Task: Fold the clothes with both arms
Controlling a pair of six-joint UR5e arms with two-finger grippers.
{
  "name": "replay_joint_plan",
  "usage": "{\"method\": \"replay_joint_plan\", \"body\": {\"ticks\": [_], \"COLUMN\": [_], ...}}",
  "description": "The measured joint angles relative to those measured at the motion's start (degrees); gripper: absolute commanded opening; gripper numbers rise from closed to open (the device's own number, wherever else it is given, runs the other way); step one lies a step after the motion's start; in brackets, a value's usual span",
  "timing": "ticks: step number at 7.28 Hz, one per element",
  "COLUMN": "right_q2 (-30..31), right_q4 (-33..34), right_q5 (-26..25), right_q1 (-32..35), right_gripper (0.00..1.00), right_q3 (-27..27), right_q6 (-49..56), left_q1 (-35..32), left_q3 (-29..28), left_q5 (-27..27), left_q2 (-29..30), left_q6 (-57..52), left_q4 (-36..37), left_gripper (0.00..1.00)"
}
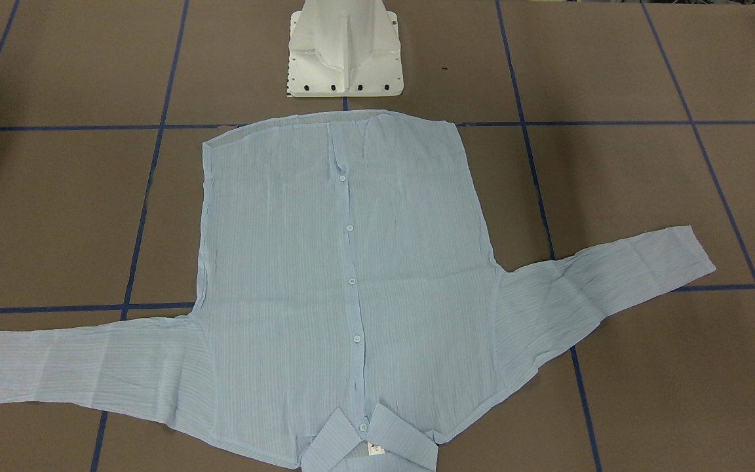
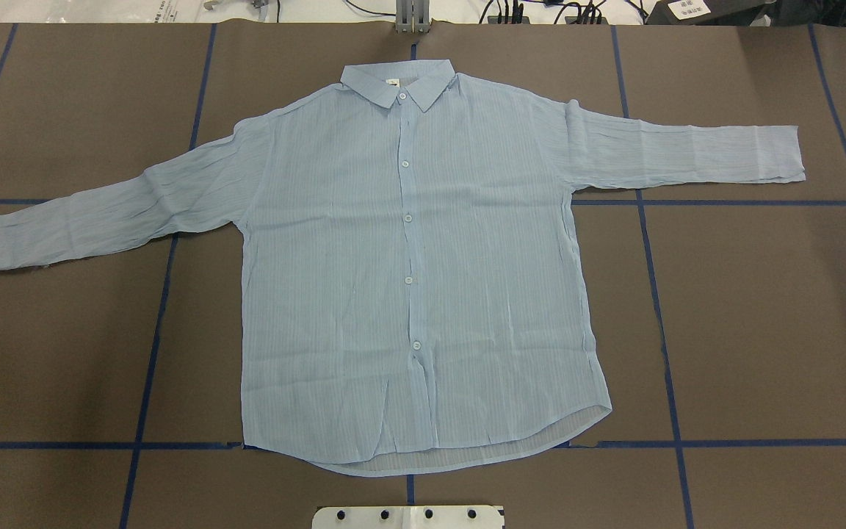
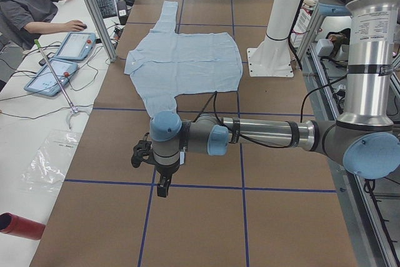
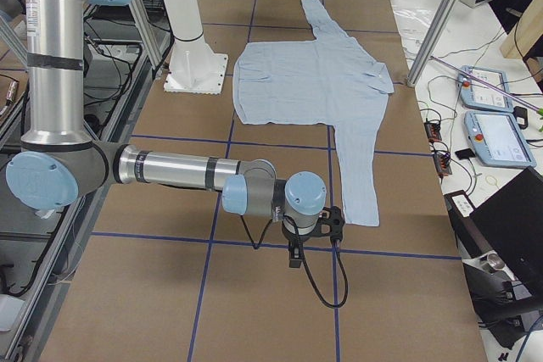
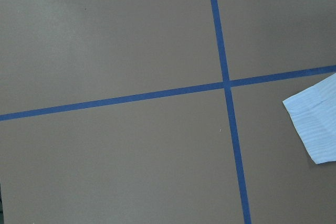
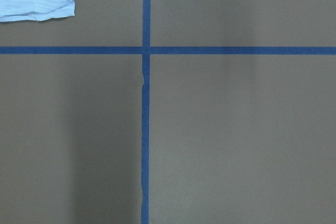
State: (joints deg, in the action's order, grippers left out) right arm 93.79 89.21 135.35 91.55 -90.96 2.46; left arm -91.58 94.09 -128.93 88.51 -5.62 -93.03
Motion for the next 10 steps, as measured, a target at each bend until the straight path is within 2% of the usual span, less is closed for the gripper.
{"method": "replay_joint_plan", "body": {"ticks": [3, 5, 8, 10], "right_q2": [0.0, -1.0, -1.8, -3.0], "right_q4": [0.0, -0.9, -8.3, -17.9], "right_q5": [0.0, -0.1, 0.7, 1.4], "right_q1": [0.0, 0.0, -0.9, -3.6], "right_gripper": [1.0, 1.0, 1.0, 1.0], "right_q3": [-1.3, -1.1, 0.9, 6.4], "right_q6": [-0.4, -0.5, -0.5, -2.0], "left_q1": [0.0, 0.1, 4.0, 4.9], "left_q3": [0.0, 0.2, -1.0, -3.1], "left_q5": [0.0, 0.0, 0.2, 0.1], "left_q2": [0.2, 1.0, 1.4, 0.9], "left_q6": [0.0, -0.1, 0.4, 0.5], "left_q4": [-0.4, -4.2, -11.2, -16.0], "left_gripper": [1.0, 1.0, 1.0, 1.0]}}
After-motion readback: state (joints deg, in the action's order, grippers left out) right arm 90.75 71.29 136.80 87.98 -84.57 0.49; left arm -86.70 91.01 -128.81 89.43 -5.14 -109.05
